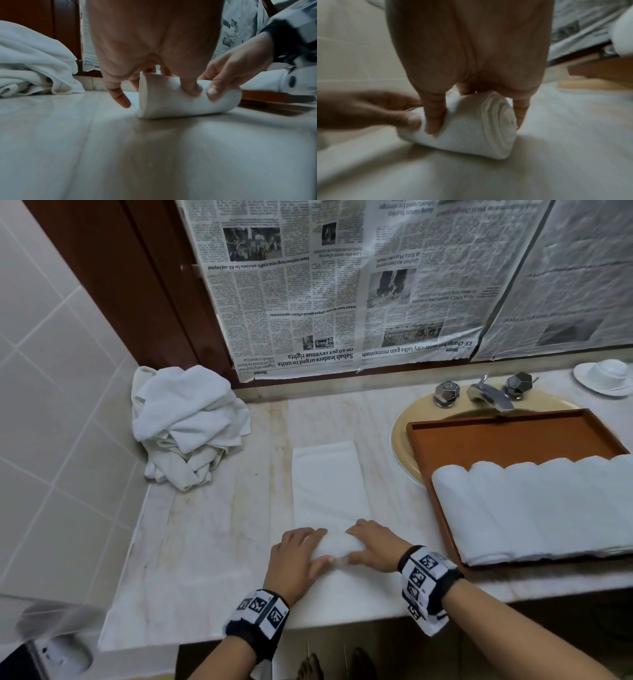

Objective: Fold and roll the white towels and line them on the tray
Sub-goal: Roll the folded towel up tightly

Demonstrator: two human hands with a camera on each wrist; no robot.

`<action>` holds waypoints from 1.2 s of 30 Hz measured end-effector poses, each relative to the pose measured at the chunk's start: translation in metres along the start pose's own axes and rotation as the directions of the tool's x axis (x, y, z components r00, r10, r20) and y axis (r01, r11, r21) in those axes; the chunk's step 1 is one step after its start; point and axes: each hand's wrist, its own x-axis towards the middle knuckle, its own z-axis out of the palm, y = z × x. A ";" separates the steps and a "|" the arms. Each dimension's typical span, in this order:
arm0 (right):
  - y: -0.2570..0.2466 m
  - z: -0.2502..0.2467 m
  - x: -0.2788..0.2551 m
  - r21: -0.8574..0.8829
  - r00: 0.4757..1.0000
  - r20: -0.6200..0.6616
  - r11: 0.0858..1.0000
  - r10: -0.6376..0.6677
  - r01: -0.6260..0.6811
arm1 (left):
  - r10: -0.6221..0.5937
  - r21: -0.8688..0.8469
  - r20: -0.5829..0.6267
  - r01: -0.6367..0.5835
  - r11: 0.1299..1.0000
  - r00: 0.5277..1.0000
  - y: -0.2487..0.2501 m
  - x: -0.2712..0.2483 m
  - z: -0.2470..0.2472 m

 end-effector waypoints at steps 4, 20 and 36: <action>-0.017 0.032 -0.019 -0.298 0.905 -0.403 0.954 -0.135 0.009 | -0.021 -0.195 0.046 0.030 0.980 0.999 -0.005 0.015 -0.002; -0.013 0.012 0.001 -0.253 0.977 -0.183 0.966 -0.106 0.058 | -0.017 -0.033 0.042 0.018 0.999 0.999 -0.006 0.005 -0.001; -0.004 0.002 0.004 -0.233 0.986 -0.106 0.967 -0.128 0.100 | -0.031 0.009 0.049 0.030 1.000 0.998 0.008 -0.005 -0.010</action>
